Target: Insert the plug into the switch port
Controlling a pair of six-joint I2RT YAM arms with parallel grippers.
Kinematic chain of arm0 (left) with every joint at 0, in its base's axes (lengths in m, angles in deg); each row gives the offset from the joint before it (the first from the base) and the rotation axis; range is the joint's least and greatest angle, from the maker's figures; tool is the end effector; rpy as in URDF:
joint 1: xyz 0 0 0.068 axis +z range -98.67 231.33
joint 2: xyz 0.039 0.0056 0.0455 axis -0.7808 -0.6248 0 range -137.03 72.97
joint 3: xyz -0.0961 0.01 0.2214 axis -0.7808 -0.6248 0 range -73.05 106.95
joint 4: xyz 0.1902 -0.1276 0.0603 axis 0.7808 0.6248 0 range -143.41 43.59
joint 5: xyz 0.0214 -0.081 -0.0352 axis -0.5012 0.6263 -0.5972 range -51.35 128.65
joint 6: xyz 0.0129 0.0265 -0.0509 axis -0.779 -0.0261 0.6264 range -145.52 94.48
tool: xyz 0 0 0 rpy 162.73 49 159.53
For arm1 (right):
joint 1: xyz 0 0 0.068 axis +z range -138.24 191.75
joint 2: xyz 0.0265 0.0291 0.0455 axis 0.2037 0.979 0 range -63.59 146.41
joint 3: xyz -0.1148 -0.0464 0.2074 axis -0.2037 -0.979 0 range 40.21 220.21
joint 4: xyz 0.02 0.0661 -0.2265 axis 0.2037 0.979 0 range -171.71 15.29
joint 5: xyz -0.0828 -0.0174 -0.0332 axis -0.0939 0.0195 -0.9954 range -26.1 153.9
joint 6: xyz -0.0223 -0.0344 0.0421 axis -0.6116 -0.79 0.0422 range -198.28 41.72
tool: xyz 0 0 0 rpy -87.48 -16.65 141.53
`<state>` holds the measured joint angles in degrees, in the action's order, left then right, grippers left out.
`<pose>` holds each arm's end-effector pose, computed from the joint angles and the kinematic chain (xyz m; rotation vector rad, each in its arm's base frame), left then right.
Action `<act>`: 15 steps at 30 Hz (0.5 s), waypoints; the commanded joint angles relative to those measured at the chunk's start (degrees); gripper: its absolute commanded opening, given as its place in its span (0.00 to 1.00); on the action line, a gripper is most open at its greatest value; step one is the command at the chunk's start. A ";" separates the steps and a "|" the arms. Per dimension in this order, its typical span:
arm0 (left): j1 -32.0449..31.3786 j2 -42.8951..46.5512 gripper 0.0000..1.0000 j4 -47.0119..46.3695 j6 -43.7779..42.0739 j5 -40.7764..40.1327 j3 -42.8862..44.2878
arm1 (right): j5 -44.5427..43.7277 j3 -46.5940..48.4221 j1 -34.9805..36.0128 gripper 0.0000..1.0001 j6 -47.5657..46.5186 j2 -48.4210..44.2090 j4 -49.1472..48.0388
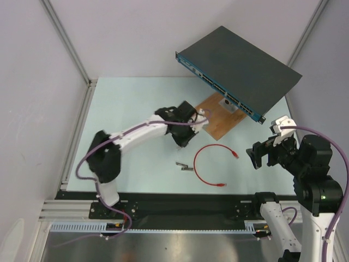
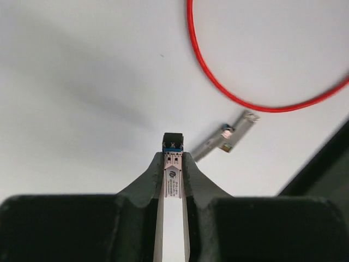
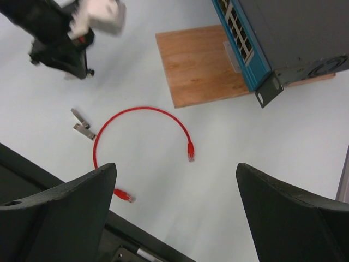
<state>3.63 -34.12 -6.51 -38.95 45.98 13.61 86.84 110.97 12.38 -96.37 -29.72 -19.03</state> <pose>0.2373 -0.2688 0.2075 1.4454 2.3772 -0.3345 0.0683 0.0174 0.3725 -0.5687 1.9058 0.2078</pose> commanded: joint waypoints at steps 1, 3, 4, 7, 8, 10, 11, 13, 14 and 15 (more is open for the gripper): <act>3.22 13.73 0.00 -0.92 8.06 9.00 1.95 | 2.63 4.03 -0.27 1.00 -0.11 1.02 -0.62; 4.11 18.90 0.00 -2.68 12.17 10.85 1.85 | 4.04 4.30 -0.18 1.00 0.77 1.72 -1.32; 4.72 20.24 0.00 -4.51 13.07 11.30 2.03 | 4.65 4.12 -0.18 1.00 1.56 2.60 -1.85; 5.25 24.03 0.00 -5.06 21.59 10.25 4.82 | 7.72 3.33 -0.18 1.00 2.88 3.48 -6.32; 5.25 24.55 0.00 -4.97 23.26 10.16 5.80 | 8.26 2.98 -0.18 1.00 3.14 3.83 -7.82; 5.25 26.91 0.00 -5.84 28.35 7.28 6.95 | 9.40 3.41 -0.10 1.00 3.93 4.80 -12.39; 5.25 27.80 0.00 -7.42 30.46 5.52 6.69 | 10.45 4.46 -0.10 1.00 5.07 6.37 -13.79; 5.77 31.30 0.00 -10.14 33.47 5.40 4.16 | 12.03 5.61 0.25 1.00 6.39 8.31 -17.40; 5.87 32.81 0.00 -13.90 34.08 5.06 2.92 | 12.13 6.05 0.95 1.00 7.88 9.80 -18.63; 5.87 34.13 0.00 -15.50 35.22 4.36 1.69 | 12.22 6.23 1.57 1.00 8.50 10.68 -21.51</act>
<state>9.05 -4.37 -14.78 -11.72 52.25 17.74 96.02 114.60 12.77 -91.76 -22.01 -30.25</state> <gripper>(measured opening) 0.165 0.994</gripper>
